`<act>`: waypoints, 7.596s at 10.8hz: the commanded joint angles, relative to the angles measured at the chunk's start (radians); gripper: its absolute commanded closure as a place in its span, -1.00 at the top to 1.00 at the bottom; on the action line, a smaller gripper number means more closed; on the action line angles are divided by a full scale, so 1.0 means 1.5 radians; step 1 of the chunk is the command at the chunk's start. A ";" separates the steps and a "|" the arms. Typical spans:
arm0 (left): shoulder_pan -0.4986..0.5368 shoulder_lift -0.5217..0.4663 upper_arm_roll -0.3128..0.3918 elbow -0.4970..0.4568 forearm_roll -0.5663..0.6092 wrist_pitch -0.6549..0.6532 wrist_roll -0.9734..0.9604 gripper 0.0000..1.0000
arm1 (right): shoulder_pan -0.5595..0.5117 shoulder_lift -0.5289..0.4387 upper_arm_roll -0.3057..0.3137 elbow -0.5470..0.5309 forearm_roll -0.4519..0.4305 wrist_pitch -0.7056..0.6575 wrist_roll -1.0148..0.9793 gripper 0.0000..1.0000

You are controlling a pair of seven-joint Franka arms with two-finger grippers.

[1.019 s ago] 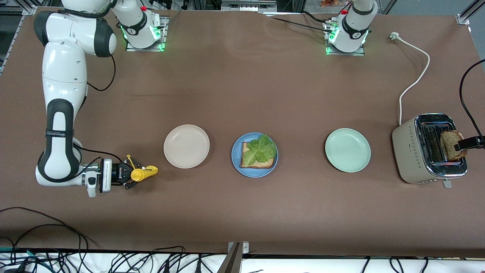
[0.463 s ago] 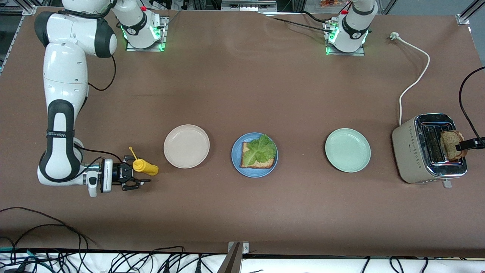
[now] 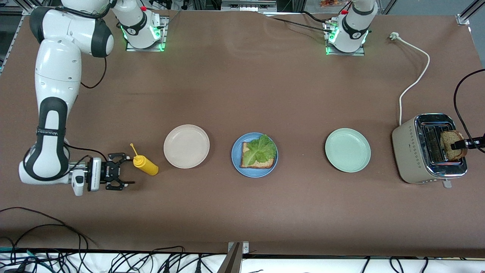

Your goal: Make sandwich in blue plate with both arms

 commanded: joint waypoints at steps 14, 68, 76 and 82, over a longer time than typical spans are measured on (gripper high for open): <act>-0.003 -0.137 -0.114 0.087 0.000 -0.190 0.081 -1.00 | 0.017 -0.507 0.151 -0.174 -0.676 0.007 1.045 1.00; -0.295 -0.163 -0.151 0.021 0.038 -0.137 -0.166 1.00 | 0.029 -0.669 0.201 -0.270 -0.848 0.077 1.279 1.00; -0.271 -0.372 -0.098 -0.155 -0.005 -0.126 -0.167 1.00 | 0.032 -0.688 0.206 -0.251 -0.836 0.060 1.350 1.00; -0.273 -0.376 -0.087 -0.144 -0.019 -0.177 -0.163 1.00 | 0.031 -0.706 0.201 -0.250 -0.726 0.051 1.353 1.00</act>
